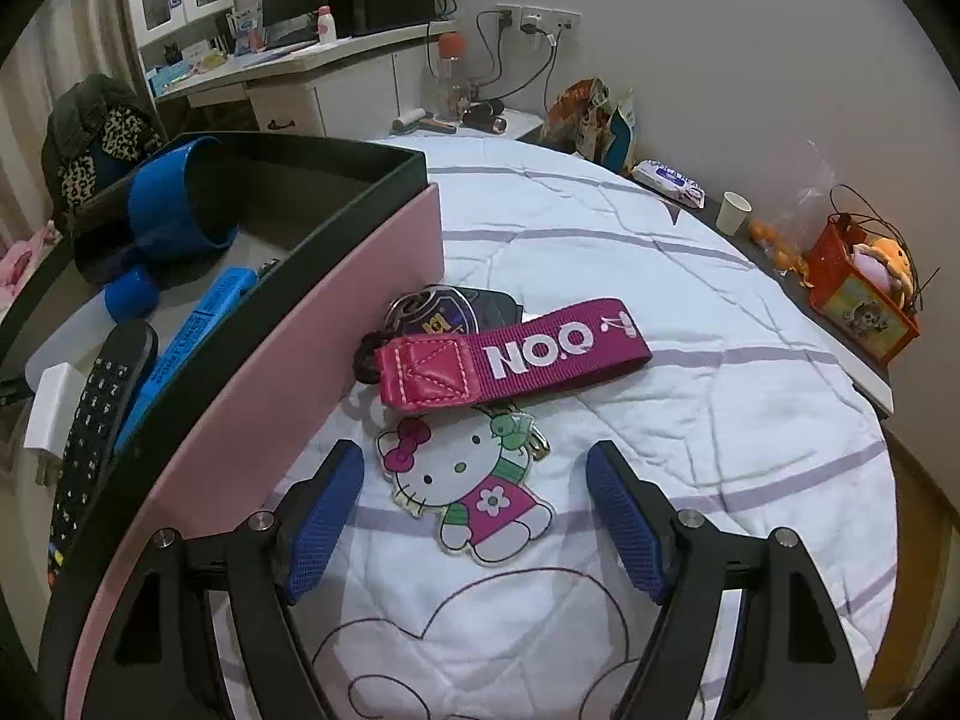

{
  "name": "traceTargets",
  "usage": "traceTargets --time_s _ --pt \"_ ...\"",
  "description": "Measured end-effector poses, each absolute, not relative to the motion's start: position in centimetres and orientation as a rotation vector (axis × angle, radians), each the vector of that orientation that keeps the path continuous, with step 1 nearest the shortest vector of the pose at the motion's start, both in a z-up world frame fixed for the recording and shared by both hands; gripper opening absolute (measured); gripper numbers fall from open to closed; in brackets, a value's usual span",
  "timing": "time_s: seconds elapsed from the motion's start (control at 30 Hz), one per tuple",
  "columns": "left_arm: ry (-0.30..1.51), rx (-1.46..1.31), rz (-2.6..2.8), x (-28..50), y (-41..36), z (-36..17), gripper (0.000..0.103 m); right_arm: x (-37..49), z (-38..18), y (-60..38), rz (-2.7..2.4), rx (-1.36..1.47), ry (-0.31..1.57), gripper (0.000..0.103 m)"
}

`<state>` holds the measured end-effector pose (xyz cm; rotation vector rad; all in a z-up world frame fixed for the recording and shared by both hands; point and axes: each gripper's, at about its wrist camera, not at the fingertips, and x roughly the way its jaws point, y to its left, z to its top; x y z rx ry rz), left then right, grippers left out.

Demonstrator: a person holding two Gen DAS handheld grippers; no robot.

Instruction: Organize rigid objects

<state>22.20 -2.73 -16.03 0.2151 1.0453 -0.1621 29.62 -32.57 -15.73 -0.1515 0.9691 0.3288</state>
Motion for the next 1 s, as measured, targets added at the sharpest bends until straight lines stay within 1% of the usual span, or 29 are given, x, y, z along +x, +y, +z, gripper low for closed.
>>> traceTargets --time_s 0.03,0.07,0.1,0.13,0.17,0.33,0.5,0.7,0.83,0.9,0.93,1.0 --pt "1.045 0.216 -0.161 22.2 -2.7 -16.0 0.018 29.5 -15.7 -32.6 0.325 -0.146 0.97 0.074" --pt "1.046 0.217 -0.16 22.2 -2.7 -16.0 0.018 29.4 -15.7 -32.7 0.316 -0.145 0.967 0.064" --pt "1.045 0.216 -0.161 22.2 -2.7 -16.0 0.018 29.3 -15.6 -32.8 0.312 -0.14 0.965 0.057" --pt "1.045 0.216 -0.161 22.1 -2.8 -16.1 0.018 29.2 -15.4 -33.0 0.306 -0.134 0.965 0.054" --pt "1.045 0.216 -0.161 22.1 -2.7 -16.1 0.018 29.0 -15.4 -33.0 0.305 -0.128 0.972 0.054" --pt "1.045 0.216 -0.161 22.1 -2.8 -16.1 0.018 27.4 -15.1 -32.8 0.271 -0.13 0.998 0.054" --pt "1.045 0.216 -0.161 22.1 -2.7 -16.1 0.018 23.5 -14.9 -33.3 0.255 -0.122 1.035 0.054" --pt "1.044 0.216 -0.162 22.1 -2.8 -16.1 0.018 18.3 -14.6 -35.8 0.226 -0.042 1.071 0.054" --pt "1.044 0.216 -0.161 22.1 -2.8 -16.1 0.018 17.0 -14.2 -36.1 0.203 -0.057 1.032 0.055" --pt "1.046 0.218 -0.161 22.1 -2.8 -16.1 0.018 17.1 -14.1 -35.8 0.169 -0.065 1.006 0.067" --pt "1.045 0.218 -0.161 22.1 -2.8 -16.1 0.018 17.3 -14.1 -35.5 0.16 -0.064 0.996 0.076" --pt "1.045 0.217 -0.162 22.1 -2.8 -16.1 0.018 17.9 -14.1 -34.7 0.169 -0.063 0.973 0.077"
